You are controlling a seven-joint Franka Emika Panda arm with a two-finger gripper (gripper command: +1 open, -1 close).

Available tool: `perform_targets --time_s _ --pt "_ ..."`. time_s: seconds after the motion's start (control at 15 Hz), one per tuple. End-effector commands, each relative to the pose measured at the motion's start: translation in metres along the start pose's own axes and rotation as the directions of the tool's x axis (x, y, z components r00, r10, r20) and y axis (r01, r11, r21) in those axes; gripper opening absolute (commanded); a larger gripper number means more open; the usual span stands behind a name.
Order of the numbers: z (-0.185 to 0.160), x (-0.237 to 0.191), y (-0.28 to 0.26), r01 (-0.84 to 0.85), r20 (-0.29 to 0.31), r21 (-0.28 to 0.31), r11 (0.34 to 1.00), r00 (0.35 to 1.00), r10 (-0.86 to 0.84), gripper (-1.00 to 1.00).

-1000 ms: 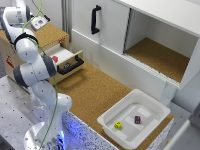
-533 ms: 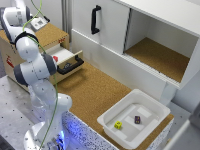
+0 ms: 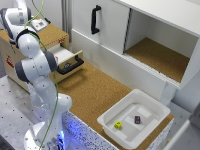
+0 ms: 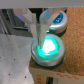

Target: Toggle the green light switch to turn off the green light

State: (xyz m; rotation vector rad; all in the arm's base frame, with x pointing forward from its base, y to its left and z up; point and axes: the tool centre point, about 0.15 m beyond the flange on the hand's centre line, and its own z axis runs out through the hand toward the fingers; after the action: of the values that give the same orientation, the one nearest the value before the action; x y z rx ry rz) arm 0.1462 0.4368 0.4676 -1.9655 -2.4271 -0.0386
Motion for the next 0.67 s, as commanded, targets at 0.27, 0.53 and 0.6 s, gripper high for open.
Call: perform_targets --time_s 0.27,0.53,0.6 --pt "0.037 0.015 0.014 -0.029 0.097 -0.009 1.000 0.995 0.030 -1.00" --pt "-0.073 -0.001 0.012 -0.077 0.001 -0.099 0.992 0.997 0.078 -1.00" --pt "-0.087 -0.004 0.017 -0.095 -0.018 -0.110 0.989 0.995 0.093 -1.00"
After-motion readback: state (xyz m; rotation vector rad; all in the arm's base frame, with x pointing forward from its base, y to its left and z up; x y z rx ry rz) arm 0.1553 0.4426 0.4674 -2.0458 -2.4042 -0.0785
